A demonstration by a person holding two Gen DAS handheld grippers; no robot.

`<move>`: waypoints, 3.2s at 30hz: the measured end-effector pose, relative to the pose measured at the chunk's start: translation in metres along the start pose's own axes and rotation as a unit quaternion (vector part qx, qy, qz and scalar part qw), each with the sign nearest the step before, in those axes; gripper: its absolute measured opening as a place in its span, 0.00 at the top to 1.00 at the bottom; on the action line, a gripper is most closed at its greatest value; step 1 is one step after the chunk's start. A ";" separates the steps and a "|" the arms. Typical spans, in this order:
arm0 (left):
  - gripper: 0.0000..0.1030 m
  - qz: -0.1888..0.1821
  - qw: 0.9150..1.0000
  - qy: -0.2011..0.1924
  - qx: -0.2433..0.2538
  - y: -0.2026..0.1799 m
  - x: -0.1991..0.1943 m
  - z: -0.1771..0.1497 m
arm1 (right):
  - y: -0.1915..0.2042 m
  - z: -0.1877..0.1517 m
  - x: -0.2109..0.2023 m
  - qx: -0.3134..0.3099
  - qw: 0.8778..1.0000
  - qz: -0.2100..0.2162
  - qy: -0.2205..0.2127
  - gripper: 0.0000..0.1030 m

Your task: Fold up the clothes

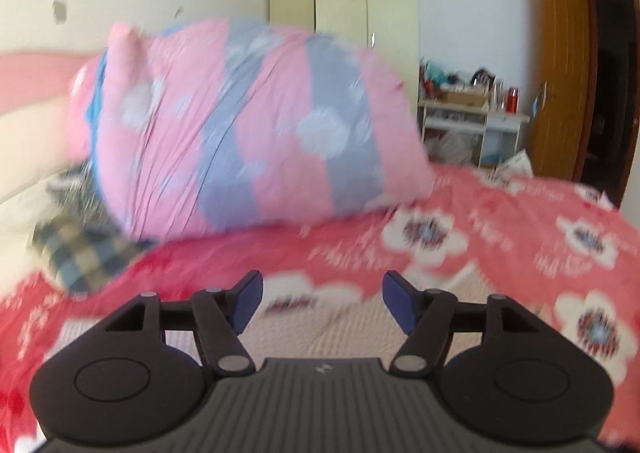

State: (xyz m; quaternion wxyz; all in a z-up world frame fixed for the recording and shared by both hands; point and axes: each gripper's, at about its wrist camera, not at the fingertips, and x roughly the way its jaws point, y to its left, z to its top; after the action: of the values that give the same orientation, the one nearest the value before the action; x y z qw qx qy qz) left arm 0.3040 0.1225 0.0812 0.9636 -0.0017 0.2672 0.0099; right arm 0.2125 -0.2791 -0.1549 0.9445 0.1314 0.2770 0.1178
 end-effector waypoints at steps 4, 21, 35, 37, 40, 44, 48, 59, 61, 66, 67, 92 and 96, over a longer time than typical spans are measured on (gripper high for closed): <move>0.32 -0.029 0.994 0.086 -0.058 0.022 0.055 -0.065 | 0.005 -0.001 -0.003 -0.022 1.000 0.002 -0.015 0.06; 0.83 -0.023 0.983 0.137 -0.124 0.029 0.144 -0.128 | -0.017 0.002 -0.008 0.056 0.996 0.051 -0.054 0.01; 0.86 -0.013 0.994 -0.008 -0.109 0.016 0.143 -0.027 | -0.033 0.001 -0.002 0.110 0.991 0.061 -0.037 0.01; 0.85 0.011 0.995 0.034 -0.093 0.014 0.167 -0.041 | -0.033 0.001 -0.001 0.110 0.991 0.061 -0.036 0.01; 0.77 0.042 0.991 0.108 -0.067 0.017 0.201 -0.082 | -0.033 0.001 -0.001 0.110 0.991 0.062 -0.035 0.01; 0.69 0.054 0.994 0.065 -0.076 0.023 0.183 -0.097 | -0.034 0.000 -0.002 0.111 0.991 0.064 -0.037 0.01; 0.64 0.049 0.998 -0.001 -0.045 0.010 0.144 -0.085 | -0.034 0.000 -0.001 0.110 0.991 0.063 -0.035 0.01; 0.57 -0.086 0.984 -0.017 0.157 -0.138 0.102 -0.103 | -0.015 0.022 -0.008 0.052 0.996 0.029 -0.066 0.01; 0.57 -0.098 0.983 -0.003 0.153 -0.152 0.108 -0.106 | -0.003 0.035 0.000 0.017 0.998 0.006 -0.060 0.01; 0.58 -0.107 0.984 0.037 0.134 -0.167 0.129 -0.122 | 0.017 0.056 0.049 -0.062 0.997 -0.047 -0.003 0.03; 0.58 -0.109 0.985 0.043 0.130 -0.167 0.131 -0.125 | 0.018 0.056 0.055 -0.072 0.996 -0.050 0.005 0.03; 0.55 -0.112 0.988 0.051 0.097 -0.184 0.169 -0.131 | -0.007 0.044 -0.011 -0.017 0.997 -0.066 -0.044 0.57; 0.55 -0.133 0.986 0.051 0.082 -0.181 0.168 -0.125 | 0.013 0.082 0.015 -0.072 0.994 -0.048 -0.061 0.58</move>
State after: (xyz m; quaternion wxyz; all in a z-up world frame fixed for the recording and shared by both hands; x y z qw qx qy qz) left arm 0.3869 -0.0568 -0.1123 0.9384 0.0409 0.3132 -0.1405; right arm 0.2683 -0.2773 -0.0910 0.9713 0.0563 0.2154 0.0841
